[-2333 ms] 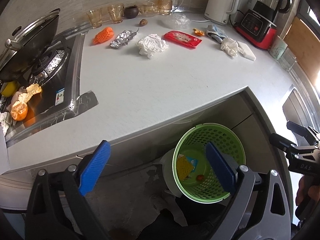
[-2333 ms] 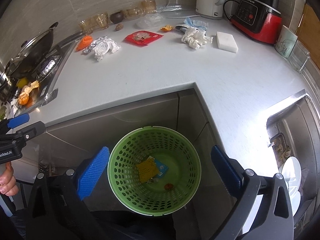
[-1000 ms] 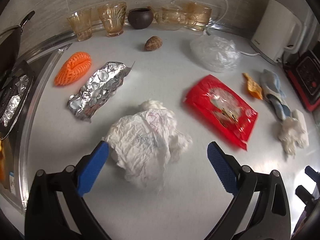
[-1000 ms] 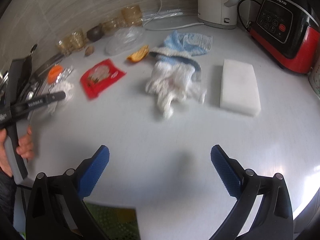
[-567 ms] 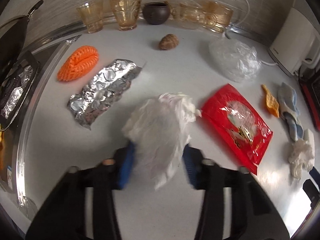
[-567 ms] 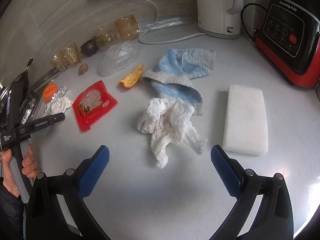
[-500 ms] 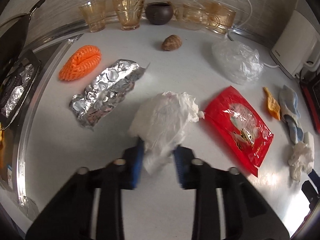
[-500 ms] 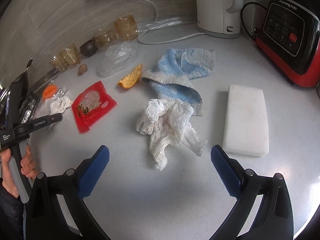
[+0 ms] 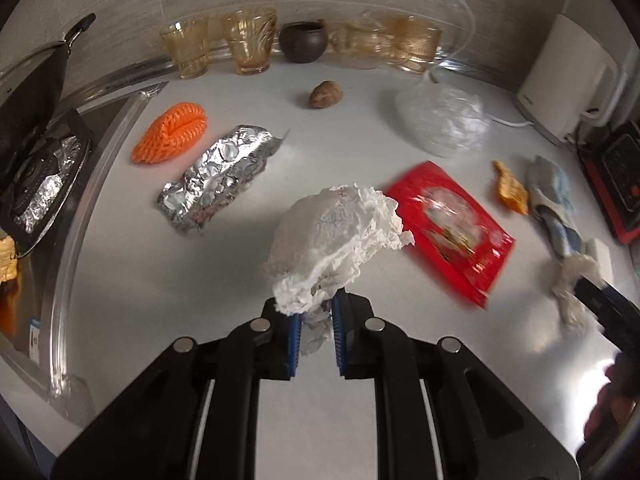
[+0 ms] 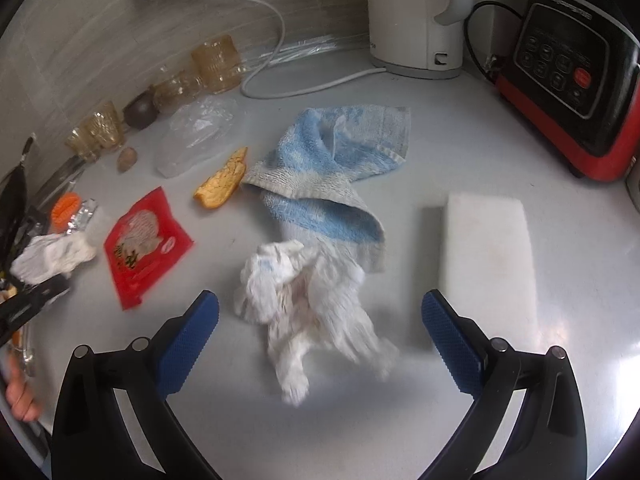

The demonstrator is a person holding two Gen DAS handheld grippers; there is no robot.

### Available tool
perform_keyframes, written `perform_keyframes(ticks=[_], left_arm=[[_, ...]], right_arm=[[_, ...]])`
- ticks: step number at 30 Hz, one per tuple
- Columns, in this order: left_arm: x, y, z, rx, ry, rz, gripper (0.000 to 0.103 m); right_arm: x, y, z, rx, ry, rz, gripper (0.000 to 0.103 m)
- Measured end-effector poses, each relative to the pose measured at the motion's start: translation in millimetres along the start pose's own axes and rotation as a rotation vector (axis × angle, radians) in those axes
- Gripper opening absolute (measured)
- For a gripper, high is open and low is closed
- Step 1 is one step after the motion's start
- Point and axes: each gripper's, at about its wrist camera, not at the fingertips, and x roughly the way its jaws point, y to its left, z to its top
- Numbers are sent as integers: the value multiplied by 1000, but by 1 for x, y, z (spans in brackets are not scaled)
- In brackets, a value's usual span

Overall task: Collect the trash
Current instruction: 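Carry both tissues over the green basket and open both grippers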

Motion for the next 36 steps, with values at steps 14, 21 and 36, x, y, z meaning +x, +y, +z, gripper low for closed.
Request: perform_keyframes(ticks=[14,21,36], left_arm=[[-45,-6,-38,70,-4,-81,13],[-79,-4,-64,143,-4,-146,13],[-140,9,-184,342,148,-301,13]], right_arm=[[-16,25,-14,-19,-19,-30,37],[-69,43,-51,-19,-24,-16,36],[-191,87,-200,39,21,-29,37]])
